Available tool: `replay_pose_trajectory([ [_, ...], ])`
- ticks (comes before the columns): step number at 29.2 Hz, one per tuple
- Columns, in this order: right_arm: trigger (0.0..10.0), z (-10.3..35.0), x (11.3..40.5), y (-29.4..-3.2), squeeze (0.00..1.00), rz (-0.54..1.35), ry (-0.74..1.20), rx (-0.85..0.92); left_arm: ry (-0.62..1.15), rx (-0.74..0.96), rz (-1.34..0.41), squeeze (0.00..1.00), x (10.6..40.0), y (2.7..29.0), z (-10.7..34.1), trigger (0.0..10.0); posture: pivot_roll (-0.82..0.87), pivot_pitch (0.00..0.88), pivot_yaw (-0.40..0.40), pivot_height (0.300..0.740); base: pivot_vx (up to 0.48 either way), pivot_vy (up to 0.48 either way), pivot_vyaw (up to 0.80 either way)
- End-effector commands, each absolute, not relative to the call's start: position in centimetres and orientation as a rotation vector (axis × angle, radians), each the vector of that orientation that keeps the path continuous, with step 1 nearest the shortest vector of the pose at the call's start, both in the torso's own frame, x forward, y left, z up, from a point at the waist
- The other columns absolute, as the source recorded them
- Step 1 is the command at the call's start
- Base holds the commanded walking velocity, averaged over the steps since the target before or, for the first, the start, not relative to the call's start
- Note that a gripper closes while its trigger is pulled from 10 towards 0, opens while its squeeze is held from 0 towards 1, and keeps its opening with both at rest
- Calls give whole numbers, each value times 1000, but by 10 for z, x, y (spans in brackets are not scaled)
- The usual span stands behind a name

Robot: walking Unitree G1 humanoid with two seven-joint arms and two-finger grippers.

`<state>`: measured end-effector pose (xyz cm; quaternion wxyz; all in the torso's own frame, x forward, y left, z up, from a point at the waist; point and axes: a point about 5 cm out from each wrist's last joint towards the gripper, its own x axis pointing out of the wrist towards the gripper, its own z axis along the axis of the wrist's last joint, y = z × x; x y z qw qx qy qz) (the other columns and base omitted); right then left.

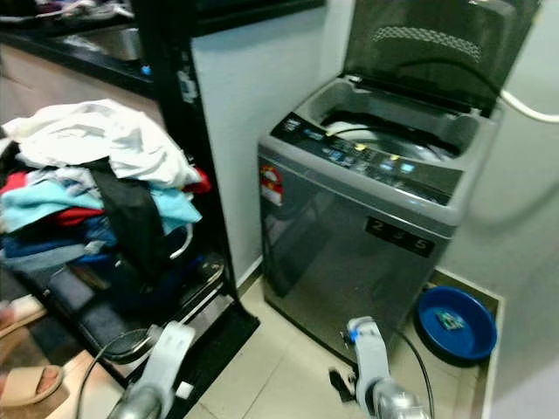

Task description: Clothes washing

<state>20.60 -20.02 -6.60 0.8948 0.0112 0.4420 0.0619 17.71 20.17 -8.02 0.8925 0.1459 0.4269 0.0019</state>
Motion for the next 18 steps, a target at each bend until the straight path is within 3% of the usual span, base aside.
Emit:
replay_pose_trajectory([
  [1, 10000, -70, 200, -202, 0, 94, 945, 15, 946, 279, 44, 0, 169, 207, -85, 10000, 79, 42, -56, 740, 0, 0, 794],
  [6, 10000, -78, 186, -203, 0, 97, 991, -32, 988, 247, 63, 0, 158, 208, -90, 10000, 85, 44, -57, 740, 0, 0, 794],
  [8, 10000, -84, 176, -203, 0, 94, 1018, -52, 975, 264, -30, 0, 160, 196, -91, 10000, 87, 40, -56, 740, 0, 0, 794],
  [13, 10000, -84, 174, -204, 0, 68, 1001, -31, 972, 269, -75, 0, 161, 188, -92, 10000, 77, 30, -50, 740, 0, 0, 794],
  [15, 10000, -79, 184, -203, 0, 59, 946, 9, 965, 267, -87, 0, 164, 184, -92, 10000, 72, 25, -49, 740, 0, 0, 0],
  [18, 10000, -57, 223, -195, 0, 90, 765, 94, 948, 271, -117, 0, 171, 179, -89, 10000, 60, 16, -42, 740, 0, 0, 0],
])
